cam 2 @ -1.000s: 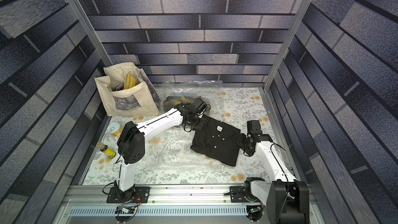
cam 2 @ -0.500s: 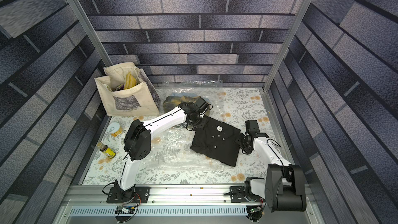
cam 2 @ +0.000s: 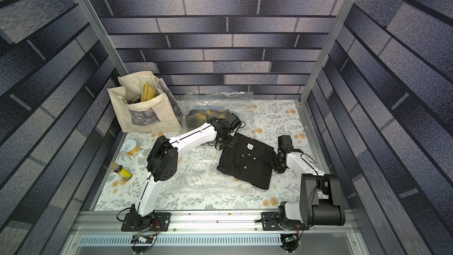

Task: Place the folded shirt into the vacuum bag
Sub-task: Adjust the shirt in the vacuum bag.

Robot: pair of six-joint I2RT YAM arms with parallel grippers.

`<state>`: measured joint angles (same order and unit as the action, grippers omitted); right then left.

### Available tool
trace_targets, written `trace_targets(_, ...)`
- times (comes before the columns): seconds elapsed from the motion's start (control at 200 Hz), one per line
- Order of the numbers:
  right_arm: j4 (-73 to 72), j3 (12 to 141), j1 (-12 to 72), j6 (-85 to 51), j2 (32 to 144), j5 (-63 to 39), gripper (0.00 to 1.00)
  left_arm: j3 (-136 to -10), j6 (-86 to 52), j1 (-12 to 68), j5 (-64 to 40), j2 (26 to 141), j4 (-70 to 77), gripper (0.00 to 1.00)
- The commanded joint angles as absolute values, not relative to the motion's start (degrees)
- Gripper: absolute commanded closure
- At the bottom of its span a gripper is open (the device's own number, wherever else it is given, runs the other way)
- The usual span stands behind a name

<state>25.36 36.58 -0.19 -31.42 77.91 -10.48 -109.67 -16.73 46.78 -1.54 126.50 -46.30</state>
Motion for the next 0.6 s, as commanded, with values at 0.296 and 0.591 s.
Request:
trace_targets(0.296, 22.93, 36.82, -0.53, -27.77, 68.93, -17.00, 0.97, -101.59, -18.34, 41.26, -28.83, 116.27, -30.70, 0.96)
trace_targets(0.591, 21.43, 39.14, -0.31, -29.33, 68.58, -18.34, 0.97, -95.01, -19.23, 35.04, -28.83, 112.64, -26.70, 0.97)
